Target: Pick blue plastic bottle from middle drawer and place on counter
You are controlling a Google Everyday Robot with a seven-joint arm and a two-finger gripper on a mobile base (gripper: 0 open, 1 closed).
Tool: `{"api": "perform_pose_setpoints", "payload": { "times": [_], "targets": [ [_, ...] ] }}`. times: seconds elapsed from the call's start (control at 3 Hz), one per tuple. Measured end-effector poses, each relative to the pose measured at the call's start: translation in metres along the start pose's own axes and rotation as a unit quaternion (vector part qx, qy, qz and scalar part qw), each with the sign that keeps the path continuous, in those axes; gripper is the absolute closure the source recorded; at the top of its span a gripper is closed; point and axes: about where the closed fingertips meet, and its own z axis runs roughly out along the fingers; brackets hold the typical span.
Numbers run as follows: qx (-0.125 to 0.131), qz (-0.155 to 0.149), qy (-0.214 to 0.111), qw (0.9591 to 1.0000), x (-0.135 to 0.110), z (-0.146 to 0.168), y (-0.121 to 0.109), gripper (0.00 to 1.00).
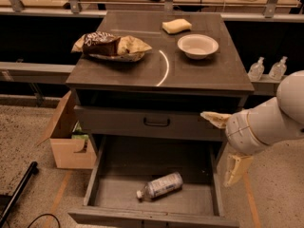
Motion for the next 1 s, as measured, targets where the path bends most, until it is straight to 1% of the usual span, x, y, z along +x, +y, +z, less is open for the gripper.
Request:
{"api": "perform_pose_setpoints", "payload": {
  "times": [0.33, 0.67, 1.0],
  "targets": [
    [-0.005, -0.012, -0.008, 0.9999, 0.001, 0.041, 0.012, 0.0],
    [0.003, -0.023, -0.007, 0.9997, 0.006, 0.098, 0.016, 0.0],
    [0.014, -0.059, -0.01, 0.9981, 0.005, 0.156, 0.014, 0.0]
  ]
}}
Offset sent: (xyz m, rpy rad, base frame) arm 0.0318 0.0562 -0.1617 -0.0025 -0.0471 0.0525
